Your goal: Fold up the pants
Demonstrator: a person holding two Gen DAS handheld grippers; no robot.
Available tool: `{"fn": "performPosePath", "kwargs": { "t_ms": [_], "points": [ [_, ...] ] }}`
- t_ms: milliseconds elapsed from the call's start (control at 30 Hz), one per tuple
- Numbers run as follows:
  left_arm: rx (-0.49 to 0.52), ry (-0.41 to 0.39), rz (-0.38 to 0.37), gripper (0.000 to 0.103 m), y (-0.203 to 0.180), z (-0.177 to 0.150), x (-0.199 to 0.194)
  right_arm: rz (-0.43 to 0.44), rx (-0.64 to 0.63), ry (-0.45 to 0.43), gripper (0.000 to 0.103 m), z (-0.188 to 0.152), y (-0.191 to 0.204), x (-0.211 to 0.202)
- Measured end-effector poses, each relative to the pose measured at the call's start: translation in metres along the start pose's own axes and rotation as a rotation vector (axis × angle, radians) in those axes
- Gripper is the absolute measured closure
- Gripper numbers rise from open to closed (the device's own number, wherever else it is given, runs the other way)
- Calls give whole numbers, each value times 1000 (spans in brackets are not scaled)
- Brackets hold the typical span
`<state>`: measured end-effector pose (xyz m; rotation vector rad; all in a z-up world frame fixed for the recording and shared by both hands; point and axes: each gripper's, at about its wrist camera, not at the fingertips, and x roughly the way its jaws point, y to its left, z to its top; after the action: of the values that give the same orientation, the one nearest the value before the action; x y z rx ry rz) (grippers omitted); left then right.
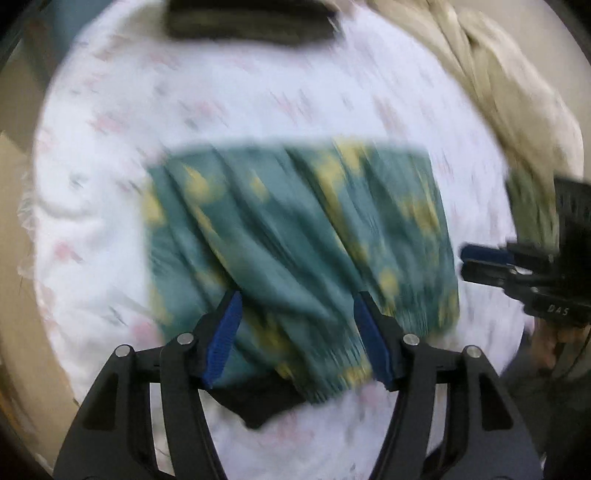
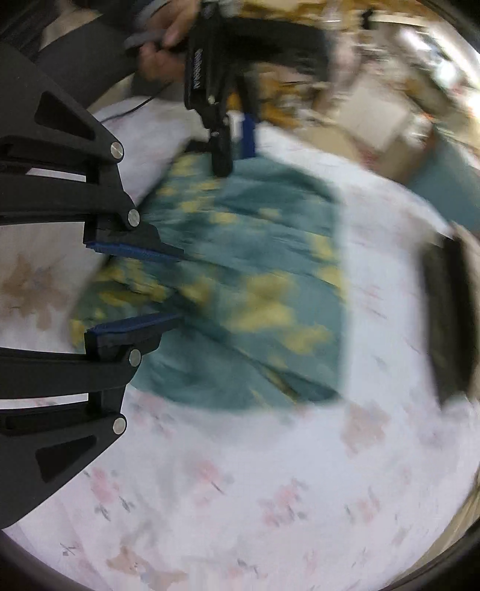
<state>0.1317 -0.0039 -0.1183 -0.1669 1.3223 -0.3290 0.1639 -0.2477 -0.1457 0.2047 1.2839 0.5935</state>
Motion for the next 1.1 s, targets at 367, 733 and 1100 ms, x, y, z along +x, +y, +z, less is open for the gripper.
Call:
{"fn": "performPosePath", "kwargs": {
  "t_ms": [367, 733, 1100],
  "points": [
    [-253, -131, 7, 49, 75, 53, 20, 80, 273, -127, 66, 65, -60, 18],
    [-168, -91, 126, 100, 64, 69, 26, -46, 160, -106, 100, 71, -63, 22],
    [-145, -152, 250, 75, 47, 61, -2, -223, 127, -72, 80, 67, -54, 8]
  ]
}}
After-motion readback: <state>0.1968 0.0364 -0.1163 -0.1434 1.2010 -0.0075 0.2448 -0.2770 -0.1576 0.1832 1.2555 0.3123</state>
